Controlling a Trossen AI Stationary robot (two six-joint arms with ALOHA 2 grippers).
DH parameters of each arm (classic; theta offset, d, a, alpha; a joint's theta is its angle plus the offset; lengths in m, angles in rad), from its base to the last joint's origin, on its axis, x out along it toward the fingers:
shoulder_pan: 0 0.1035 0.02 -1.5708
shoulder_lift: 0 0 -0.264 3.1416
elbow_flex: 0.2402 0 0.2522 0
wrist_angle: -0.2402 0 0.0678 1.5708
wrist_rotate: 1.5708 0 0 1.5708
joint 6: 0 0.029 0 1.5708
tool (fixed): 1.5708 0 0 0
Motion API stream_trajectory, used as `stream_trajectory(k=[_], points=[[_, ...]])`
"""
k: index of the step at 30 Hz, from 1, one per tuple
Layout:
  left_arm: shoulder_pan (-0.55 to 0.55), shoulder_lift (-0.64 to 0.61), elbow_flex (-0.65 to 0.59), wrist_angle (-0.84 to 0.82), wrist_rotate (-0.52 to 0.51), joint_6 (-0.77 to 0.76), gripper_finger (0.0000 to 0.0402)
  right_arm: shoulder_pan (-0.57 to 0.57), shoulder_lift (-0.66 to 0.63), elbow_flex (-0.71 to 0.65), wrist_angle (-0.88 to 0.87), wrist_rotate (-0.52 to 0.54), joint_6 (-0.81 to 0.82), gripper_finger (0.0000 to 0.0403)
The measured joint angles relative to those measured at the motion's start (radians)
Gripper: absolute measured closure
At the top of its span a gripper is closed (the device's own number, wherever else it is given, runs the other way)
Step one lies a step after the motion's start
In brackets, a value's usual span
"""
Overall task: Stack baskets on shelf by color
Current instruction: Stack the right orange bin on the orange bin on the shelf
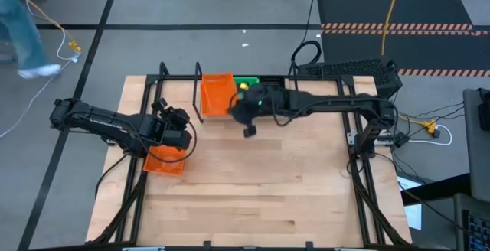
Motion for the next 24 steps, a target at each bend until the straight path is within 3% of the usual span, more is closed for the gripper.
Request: stream_trajectory(k=[5, 11, 17, 24], points=[[0.003, 0.000, 0.000, 0.004, -0.008, 0.004, 0.0266, -0.075, 0.032, 0.001, 0.130, -0.001, 0.080, 0.0401], [0.003, 0.000, 0.000, 0.015, -0.009, 0.004, 0.0266, -0.099, 0.208, 0.003, 0.265, 0.026, 0.134, 0.0401], [0.003, 0.000, 0.000, 0.034, -0.009, 0.012, 0.0266, -0.099, 0.303, 0.037, 0.291, 0.051, 0.097, 0.0401], [0.003, 0.000, 0.000, 0.033, -0.009, 0.012, 0.0266, -0.099, 0.304, 0.040, 0.284, 0.052, 0.133, 0.0401]])
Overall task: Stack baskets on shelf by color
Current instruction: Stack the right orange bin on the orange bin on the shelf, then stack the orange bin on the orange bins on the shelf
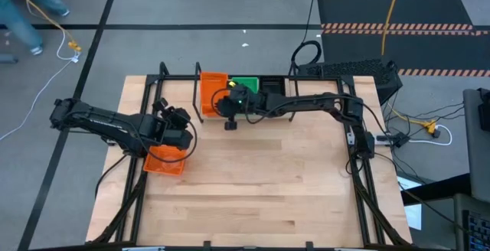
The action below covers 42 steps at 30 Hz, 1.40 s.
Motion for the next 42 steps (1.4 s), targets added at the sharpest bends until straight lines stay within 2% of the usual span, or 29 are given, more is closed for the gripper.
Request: stream_trajectory(k=[11, 18, 26, 32, 38, 42], points=[[0.000, 0.000, 0.000, 0.000, 0.000, -0.002, 0.0266, 0.006, 0.004, -0.002, -0.027, 0.000, 0.071, 0.0390], [0.000, 0.000, 0.000, 0.000, 0.000, -0.008, 0.0266, 0.005, 0.003, -0.002, -0.033, 0.052, 0.081, 0.0332], [0.000, 0.000, 0.000, 0.000, 0.000, -0.008, 0.0266, 0.028, 0.003, -0.002, -0.016, 0.047, 0.087, 0.0264], [0.000, 0.000, 0.000, -0.001, 0.002, -0.003, 0.0266, 0.102, 0.022, -0.005, -0.045, -0.029, 0.085, 0.0268], [-0.001, 0.000, 0.000, -0.001, 0.005, -0.005, 0.0266, 0.131, 0.079, -0.014, -0.011, 0.159, 0.018, 0.0279], [-0.003, 0.000, 0.000, -0.009, 0.027, -0.031, 0.0266, 0.136, 0.097, -0.014, -0.043, 0.162, 0.021, 0.0280]])
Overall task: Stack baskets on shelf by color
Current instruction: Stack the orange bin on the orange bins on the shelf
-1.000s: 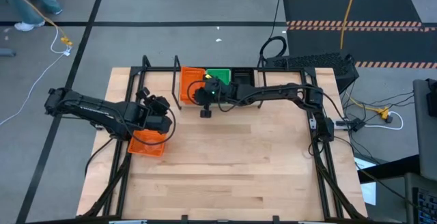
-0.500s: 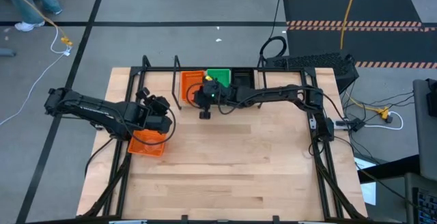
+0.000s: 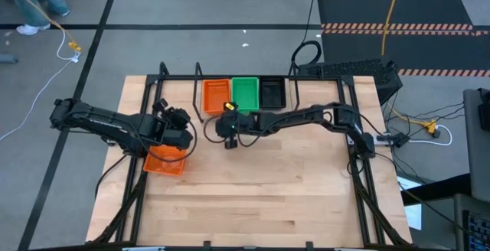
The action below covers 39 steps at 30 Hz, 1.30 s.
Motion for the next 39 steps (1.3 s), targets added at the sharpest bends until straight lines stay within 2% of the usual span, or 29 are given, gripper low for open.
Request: stream_trajectory(k=[5, 9, 11, 13, 18, 23, 29, 33, 39], points=[[-0.015, 0.000, 0.000, -0.034, 0.177, -0.129, 0.0266, 0.043, -0.046, 0.000, -0.052, -0.116, -0.003, 0.0280], [-0.057, 0.000, 0.000, -0.055, 0.421, -0.329, 0.0266, 0.065, -0.118, -0.005, -0.080, -0.117, -0.028, 0.0280], [-0.098, 0.001, 0.000, -0.052, 0.560, -0.417, 0.0266, 0.062, -0.174, -0.046, -0.060, -0.119, -0.051, 0.0280], [-0.152, 0.004, 0.000, -0.051, 0.642, -0.514, 0.0266, 0.043, -0.244, -0.119, 0.018, -0.118, -0.076, 0.0280], [-0.307, 0.029, 0.000, -0.038, 0.657, -0.814, 0.0266, -0.032, -0.470, -0.397, 0.227, -0.118, -0.044, 0.0280], [-0.382, 0.113, 0.000, 0.011, 0.586, -1.007, 0.0266, -0.089, -0.684, -0.614, 0.475, -0.119, -0.006, 0.0280], [-0.378, 0.255, 0.000, 0.099, 0.638, -1.025, 0.0266, -0.106, -0.822, -0.702, 0.543, -0.145, 0.011, 0.0280], [-0.350, 0.306, -0.001, 0.061, 0.689, -1.021, 0.0266, -0.105, -0.837, -0.710, 0.541, -0.145, 0.012, 0.0280], [-0.319, 0.315, 0.007, 0.060, 0.742, -0.911, 0.0266, -0.103, -0.837, -0.710, 0.512, -0.145, 0.029, 0.0280]])
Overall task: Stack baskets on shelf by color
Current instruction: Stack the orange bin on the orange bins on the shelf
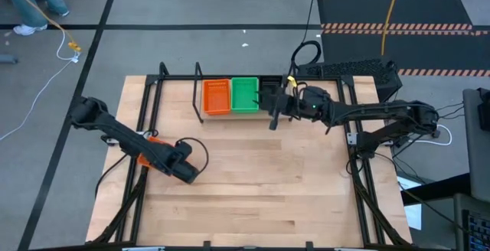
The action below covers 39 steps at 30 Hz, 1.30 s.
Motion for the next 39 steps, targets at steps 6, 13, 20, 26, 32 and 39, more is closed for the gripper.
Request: stream_trajectory(k=[6, 13, 20, 26, 32, 39], points=[[0.001, -0.006, 0.065, -0.028, 0.001, 0.110, 0.0266, 0.000, 0.000, 0.000, -0.051, -0.006, 0.027, 0.0280], [0.001, -0.007, 0.121, -0.245, -0.028, 0.107, 0.0266, 0.001, 0.001, 0.000, -0.095, -0.158, 0.049, 0.0280], [0.003, -0.006, 0.036, -0.102, -0.028, 0.111, 0.0266, 0.001, 0.001, 0.000, -0.088, -0.154, 0.049, 0.0280], [0.018, -0.005, -0.015, 0.230, -0.032, 0.206, 0.0266, 0.001, 0.001, 0.000, -0.058, -0.154, 0.049, 0.0280], [0.048, -0.013, 0.034, 0.543, -0.045, 0.446, 0.0266, 0.001, 0.001, 0.000, -0.053, -0.154, 0.048, 0.0280], [0.044, -0.059, 0.213, 0.098, -0.187, 0.451, 0.0266, 0.001, 0.001, 0.000, -0.063, -0.153, 0.043, 0.0280]])
